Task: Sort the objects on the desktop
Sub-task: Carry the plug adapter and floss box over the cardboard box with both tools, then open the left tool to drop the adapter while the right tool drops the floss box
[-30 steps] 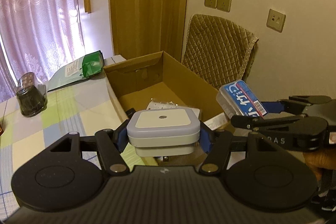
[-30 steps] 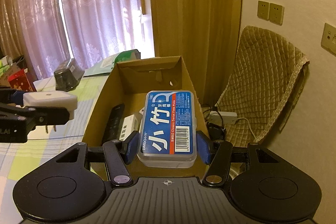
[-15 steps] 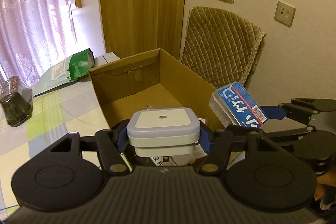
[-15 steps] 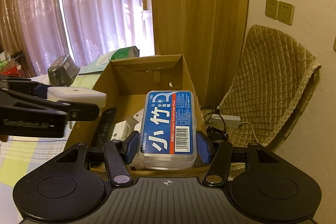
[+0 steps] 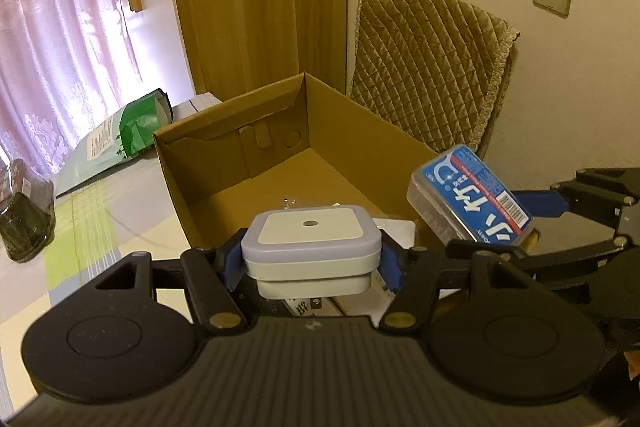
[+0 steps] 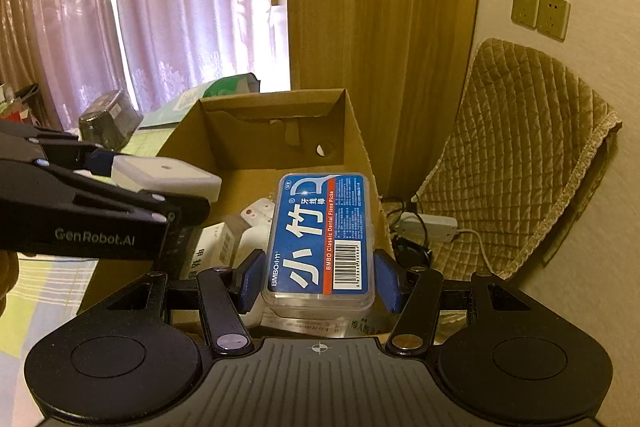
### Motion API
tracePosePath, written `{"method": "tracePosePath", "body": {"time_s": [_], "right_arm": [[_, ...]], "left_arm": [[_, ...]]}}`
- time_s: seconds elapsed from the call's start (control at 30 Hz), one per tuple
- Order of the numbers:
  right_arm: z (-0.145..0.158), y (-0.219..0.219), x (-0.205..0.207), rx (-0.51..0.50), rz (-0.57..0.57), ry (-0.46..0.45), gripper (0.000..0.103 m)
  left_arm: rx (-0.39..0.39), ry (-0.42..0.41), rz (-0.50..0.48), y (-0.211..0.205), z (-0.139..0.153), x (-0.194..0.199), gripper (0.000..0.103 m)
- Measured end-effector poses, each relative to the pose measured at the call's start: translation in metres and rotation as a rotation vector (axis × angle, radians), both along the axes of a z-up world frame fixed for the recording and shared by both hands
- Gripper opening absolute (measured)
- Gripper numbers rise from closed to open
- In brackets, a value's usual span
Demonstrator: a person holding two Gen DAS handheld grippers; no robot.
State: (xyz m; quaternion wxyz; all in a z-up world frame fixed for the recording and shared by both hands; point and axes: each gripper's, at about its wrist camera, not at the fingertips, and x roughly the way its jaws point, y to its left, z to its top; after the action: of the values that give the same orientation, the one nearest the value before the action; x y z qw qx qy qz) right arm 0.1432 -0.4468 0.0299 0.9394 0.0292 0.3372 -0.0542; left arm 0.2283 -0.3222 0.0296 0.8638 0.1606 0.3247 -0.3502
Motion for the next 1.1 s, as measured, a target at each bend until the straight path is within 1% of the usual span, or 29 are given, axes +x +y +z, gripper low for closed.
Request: {"method": "tracePosePath", "body": {"time_s": [0.07, 0.1, 0.13, 0.2, 0.27, 0.43, 0.77, 1.1], "right_arm": [[-0.001, 0.0, 0.002, -0.002, 0.001, 0.002, 0.056], [-0.002, 0.0, 0.002, -0.003, 0.002, 0.003, 0.056], [-0.002, 0.0, 0.003, -0.004, 0.003, 0.003, 0.056], [-0.002, 0.0, 0.003, -0.005, 0.004, 0.003, 0.056], [-0.003, -0.001, 0.004, -0.008, 0.005, 0.006, 0.056], [-0.003, 0.002, 0.004, -0.009, 0.009, 0.01, 0.056], [0.0, 0.01, 0.008, -0.016, 0.029, 0.01, 0.056], [0.004, 0.022, 0.017, -0.022, 0.052, 0.009, 0.056]], "left_arm": [[0.018, -0.013, 0.007, -0.003, 0.0, 0.002, 0.061], [0.025, -0.02, 0.012, -0.004, 0.0, 0.003, 0.065], [0.023, -0.024, 0.016, -0.003, 0.001, 0.003, 0.073], [0.019, -0.031, 0.025, -0.002, 0.002, 0.003, 0.075], [0.016, -0.037, 0.033, 0.0, 0.003, 0.004, 0.075], [0.011, -0.021, 0.056, 0.011, 0.004, 0.004, 0.075], [-0.009, 0.015, 0.136, 0.053, 0.004, 0.002, 0.075], [-0.026, 0.043, 0.156, 0.069, 0.003, -0.001, 0.075]]}}
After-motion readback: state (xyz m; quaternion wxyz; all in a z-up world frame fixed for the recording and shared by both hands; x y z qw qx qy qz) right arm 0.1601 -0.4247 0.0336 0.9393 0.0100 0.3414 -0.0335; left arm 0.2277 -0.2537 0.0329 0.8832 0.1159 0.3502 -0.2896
